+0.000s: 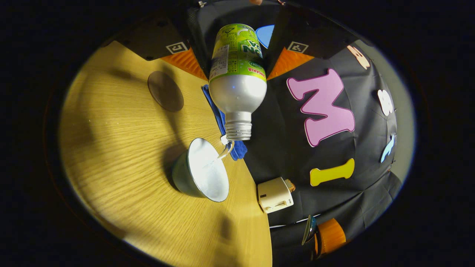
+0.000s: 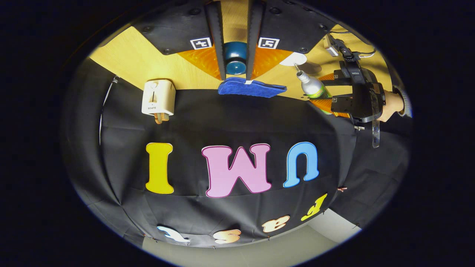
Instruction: Open the teacup lid with one hand, grasp the water bottle and pour water into the teacup with the other hand; after pouring, place the water bottle on the coaster and then close the teacup lid.
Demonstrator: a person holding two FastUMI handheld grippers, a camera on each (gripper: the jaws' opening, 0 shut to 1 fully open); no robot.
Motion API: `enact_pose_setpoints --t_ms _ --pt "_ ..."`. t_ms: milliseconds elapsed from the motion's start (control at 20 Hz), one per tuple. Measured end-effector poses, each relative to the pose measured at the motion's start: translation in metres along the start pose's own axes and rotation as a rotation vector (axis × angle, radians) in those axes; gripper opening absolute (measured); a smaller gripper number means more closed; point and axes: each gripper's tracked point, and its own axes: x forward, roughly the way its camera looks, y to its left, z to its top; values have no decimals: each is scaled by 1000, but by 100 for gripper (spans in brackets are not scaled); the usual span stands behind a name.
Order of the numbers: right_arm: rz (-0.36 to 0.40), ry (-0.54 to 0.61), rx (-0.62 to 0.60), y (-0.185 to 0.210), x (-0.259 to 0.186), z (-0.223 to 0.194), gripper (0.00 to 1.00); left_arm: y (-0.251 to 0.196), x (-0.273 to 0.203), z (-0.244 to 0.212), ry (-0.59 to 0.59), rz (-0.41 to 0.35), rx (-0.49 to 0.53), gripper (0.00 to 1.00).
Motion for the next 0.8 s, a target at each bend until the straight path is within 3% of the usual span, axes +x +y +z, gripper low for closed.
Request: enact_pose_setpoints --t_ms 800 --pt "-3 -13 20 -5 -3 7 31 10 5 -6 -39 81 242 82"
